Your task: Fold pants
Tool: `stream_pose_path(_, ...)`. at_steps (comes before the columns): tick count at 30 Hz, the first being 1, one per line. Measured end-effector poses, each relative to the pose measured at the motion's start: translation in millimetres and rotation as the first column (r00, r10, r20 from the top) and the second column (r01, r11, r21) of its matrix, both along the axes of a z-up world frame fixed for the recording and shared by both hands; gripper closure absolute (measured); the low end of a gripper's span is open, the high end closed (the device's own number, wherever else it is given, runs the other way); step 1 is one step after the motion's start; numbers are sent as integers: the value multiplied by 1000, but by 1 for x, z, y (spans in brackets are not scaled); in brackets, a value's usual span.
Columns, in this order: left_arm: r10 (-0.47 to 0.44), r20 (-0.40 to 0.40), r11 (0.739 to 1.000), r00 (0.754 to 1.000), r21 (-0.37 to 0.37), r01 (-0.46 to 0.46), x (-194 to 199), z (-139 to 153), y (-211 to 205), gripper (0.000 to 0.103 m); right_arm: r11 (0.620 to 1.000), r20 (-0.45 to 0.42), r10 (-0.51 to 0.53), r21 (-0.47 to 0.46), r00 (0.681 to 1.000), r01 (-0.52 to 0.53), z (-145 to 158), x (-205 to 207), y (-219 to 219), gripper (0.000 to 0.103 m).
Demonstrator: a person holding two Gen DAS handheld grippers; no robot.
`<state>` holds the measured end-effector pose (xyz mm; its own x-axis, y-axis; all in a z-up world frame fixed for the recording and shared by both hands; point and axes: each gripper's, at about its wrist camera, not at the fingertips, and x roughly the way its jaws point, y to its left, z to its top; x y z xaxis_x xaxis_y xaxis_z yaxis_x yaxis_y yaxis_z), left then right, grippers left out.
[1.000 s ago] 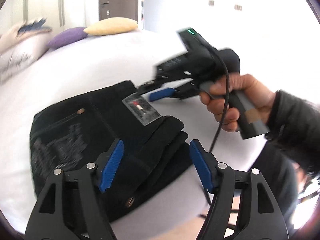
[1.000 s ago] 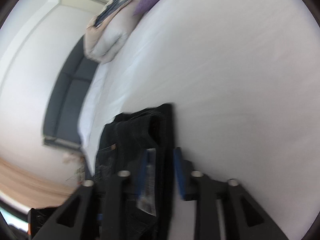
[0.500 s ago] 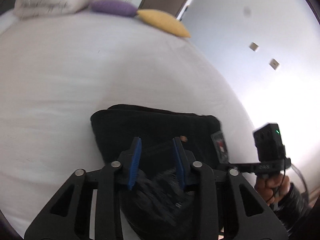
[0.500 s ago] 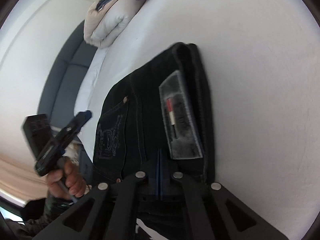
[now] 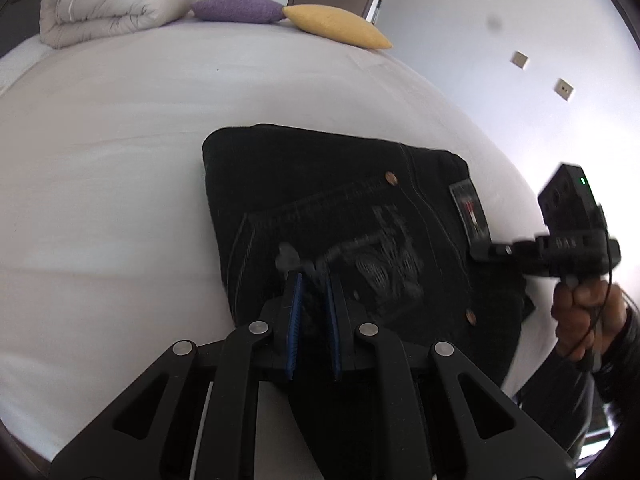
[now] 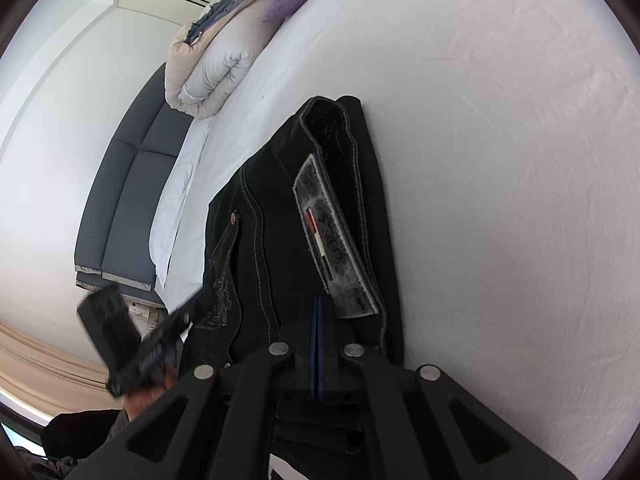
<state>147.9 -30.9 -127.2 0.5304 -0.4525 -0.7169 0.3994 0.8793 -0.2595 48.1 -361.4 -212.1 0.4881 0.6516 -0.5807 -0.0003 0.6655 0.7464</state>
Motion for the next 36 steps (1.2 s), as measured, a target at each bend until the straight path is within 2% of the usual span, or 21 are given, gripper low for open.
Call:
stream_pose_path(5,-10,78,998,997,65,4,-56,5,-10,92,1000,10,-5,-17,1000,5,-2,-3,-3,103)
stream_pose_path(8,-63,104,991,993,126,50,-88,-1,-28,92,1000,13,-13,-15,1000,13,0,-10,-2,103)
stream_pose_path(10,-66,115,989,991,142,50,-97,-9,-37,92,999,8,-22,-27,1000,22,5,-15,0,103)
stream_pose_path(14,-69,95,993,993,103,59,-93,-17,-31,92,999,37,0,-40,999,2,22,-34,7,103)
stream_pose_path(17,-73,92,993,993,95,64,-91,-22,-33,92,999,48,15,-50,999,-12,16,-46,10,103)
stream_pose_path(21,-63,87,996,994,65,58,-90,-19,-30,92,999,94,-13,45,995,9,-3,-54,0,103)
stream_pose_path(24,-43,54,999,998,2,43,-90,-3,-14,91,998,119,-24,69,993,16,8,-65,-7,102)
stream_pose_path(25,-39,55,999,998,-26,41,-89,7,-7,91,997,130,-31,80,991,21,14,-68,-11,90)
stream_pose_path(26,-21,72,998,997,-58,25,-89,19,4,91,995,158,-48,91,986,34,23,-74,-18,63)
stream_pose_path(27,-4,88,997,996,-77,11,-89,29,12,89,994,179,-65,98,982,47,29,-78,-22,50)
stream_pose_path(28,15,99,995,995,-96,-6,-85,38,22,81,991,207,-94,108,974,73,37,-81,-31,36)
stream_pose_path(29,28,94,994,995,-112,-17,-79,42,28,71,989,215,-118,113,969,95,43,-79,-40,35)
stream_pose_path(30,40,77,991,996,-134,-30,-69,44,35,31,988,209,-127,118,970,104,44,-76,-44,35)
stream_pose_path(31,65,67,986,996,-158,-53,-59,43,42,9,987,191,-135,114,972,114,44,-68,-49,35)
stream_pose_path(33,100,38,976,994,-196,-90,-41,39,51,9,988,145,-144,78,979,134,40,-52,-54,35)
stream_pose_path(36,102,-80,967,992,-227,-117,-11,23,57,9,992,72,-120,40,990,117,27,-25,-52,35)
